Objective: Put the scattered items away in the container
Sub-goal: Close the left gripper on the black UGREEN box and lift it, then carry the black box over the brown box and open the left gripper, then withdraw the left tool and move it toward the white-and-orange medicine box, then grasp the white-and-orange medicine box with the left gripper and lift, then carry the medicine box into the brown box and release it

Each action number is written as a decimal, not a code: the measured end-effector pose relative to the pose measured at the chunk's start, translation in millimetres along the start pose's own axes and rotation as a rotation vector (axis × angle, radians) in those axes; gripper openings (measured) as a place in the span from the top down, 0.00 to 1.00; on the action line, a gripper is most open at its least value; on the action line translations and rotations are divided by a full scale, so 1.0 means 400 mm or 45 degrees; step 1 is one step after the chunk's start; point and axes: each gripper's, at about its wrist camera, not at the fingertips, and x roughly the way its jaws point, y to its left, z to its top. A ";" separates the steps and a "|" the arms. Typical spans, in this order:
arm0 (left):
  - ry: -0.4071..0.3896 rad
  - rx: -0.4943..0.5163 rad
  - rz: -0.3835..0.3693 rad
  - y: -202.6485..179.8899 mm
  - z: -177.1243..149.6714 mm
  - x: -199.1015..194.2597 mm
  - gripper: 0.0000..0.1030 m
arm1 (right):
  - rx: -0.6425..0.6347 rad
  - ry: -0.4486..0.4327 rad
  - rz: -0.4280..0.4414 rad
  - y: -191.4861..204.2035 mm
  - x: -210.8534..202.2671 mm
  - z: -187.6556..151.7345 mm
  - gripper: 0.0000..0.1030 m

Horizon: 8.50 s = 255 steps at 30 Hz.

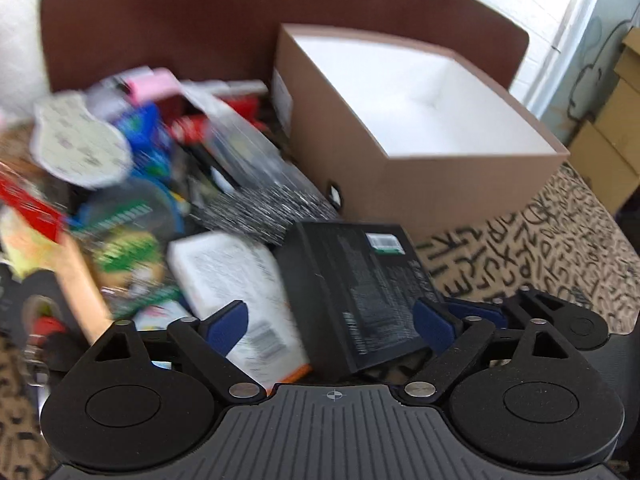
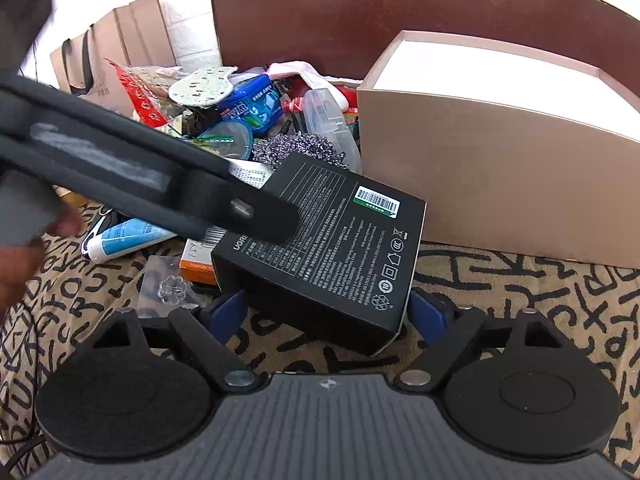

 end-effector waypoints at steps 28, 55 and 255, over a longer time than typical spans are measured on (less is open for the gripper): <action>-0.075 0.088 0.126 -0.069 -0.038 -0.086 0.21 | 0.054 -0.071 0.046 0.032 -0.087 -0.019 0.40; -0.439 0.232 0.081 -0.233 0.276 -0.130 0.19 | 0.028 -0.353 -0.090 -0.148 -0.191 0.238 0.43; -0.100 -0.024 0.018 0.032 -0.113 -0.141 0.43 | -0.115 -0.092 0.030 0.149 -0.121 0.014 0.31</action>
